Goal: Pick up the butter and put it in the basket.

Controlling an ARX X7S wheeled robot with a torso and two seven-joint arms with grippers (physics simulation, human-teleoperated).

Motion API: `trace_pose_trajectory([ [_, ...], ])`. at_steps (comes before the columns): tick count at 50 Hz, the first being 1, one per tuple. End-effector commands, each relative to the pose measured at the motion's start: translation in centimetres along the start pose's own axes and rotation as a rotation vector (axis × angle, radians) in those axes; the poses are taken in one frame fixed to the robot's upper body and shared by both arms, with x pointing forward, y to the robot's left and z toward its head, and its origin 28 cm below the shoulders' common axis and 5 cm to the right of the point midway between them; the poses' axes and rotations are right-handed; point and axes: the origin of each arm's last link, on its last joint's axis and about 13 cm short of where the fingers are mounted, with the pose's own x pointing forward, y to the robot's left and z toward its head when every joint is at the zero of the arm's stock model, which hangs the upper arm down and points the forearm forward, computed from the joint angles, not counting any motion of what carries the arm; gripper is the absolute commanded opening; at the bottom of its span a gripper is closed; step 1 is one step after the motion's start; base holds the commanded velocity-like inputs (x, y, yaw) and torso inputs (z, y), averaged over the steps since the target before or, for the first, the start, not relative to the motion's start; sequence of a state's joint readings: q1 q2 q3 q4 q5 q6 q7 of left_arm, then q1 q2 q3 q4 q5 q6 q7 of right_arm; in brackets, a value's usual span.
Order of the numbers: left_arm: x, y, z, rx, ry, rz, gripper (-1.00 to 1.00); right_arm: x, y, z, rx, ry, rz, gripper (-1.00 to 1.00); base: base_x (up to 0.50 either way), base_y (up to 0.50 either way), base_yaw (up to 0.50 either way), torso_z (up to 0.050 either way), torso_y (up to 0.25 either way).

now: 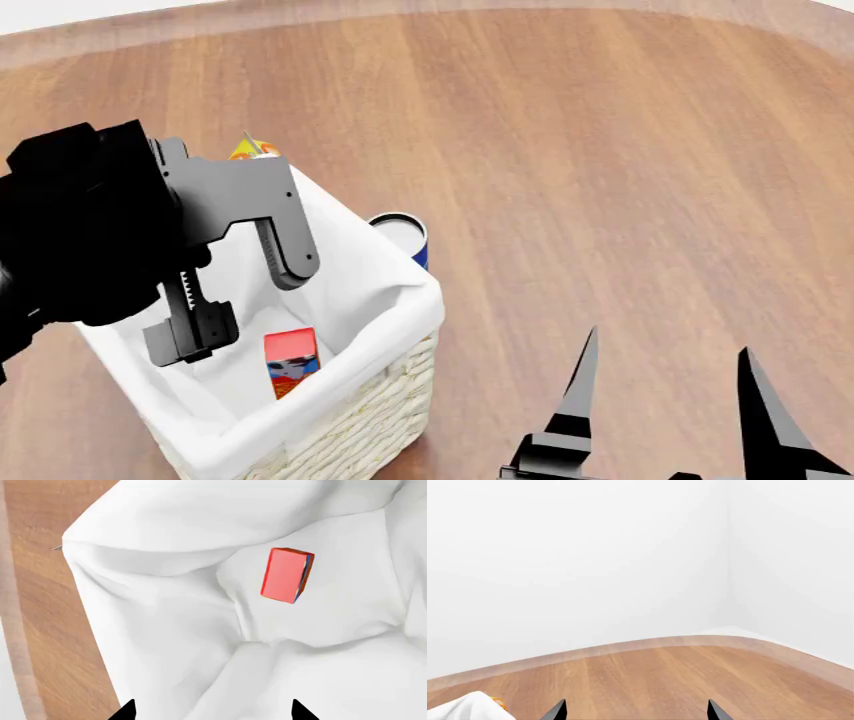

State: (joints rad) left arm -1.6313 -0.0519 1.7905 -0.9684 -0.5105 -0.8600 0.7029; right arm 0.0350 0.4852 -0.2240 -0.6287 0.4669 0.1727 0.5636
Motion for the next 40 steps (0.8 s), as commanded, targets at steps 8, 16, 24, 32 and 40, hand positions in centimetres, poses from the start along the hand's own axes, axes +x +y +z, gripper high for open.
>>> trace_pose_trajectory([
  [8, -0.8, -0.5, 0.4, 0.013, -0.042, 0.011, 1.0, -0.1, 0.4, -0.3, 0.003, -0.001, 0.03, 1.0, 0.0, 0.0, 0.0, 0.0, 0.0],
  [16, -1.7, -1.1, -0.3, 0.026, -0.099, 0.05, 1.0, -0.1, 0.8, -0.6, 0.001, 0.008, 0.05, 1.0, 0.0, 0.0, 0.0, 0.0, 0.0],
  [24, -4.0, -2.1, -1.5, 0.0, -0.298, 0.191, 1.0, -0.2, 1.0, -0.6, -0.003, 0.01, 0.06, 1.0, 0.0, 0.0, 0.0, 0.0, 0.0],
  [32, -6.1, -5.4, -2.4, -0.153, -0.585, 0.368, 1.0, -0.3, 1.2, -0.7, -0.015, 0.014, 0.066, 1.0, 0.0, 0.0, 0.0, 0.0, 0.0],
  [40, -6.7, -9.0, -3.8, -0.279, -0.761, 0.618, 1.0, -0.4, 1.3, -0.6, -0.02, 0.012, 0.073, 1.0, 0.0, 0.0, 0.0, 0.0, 0.0],
])
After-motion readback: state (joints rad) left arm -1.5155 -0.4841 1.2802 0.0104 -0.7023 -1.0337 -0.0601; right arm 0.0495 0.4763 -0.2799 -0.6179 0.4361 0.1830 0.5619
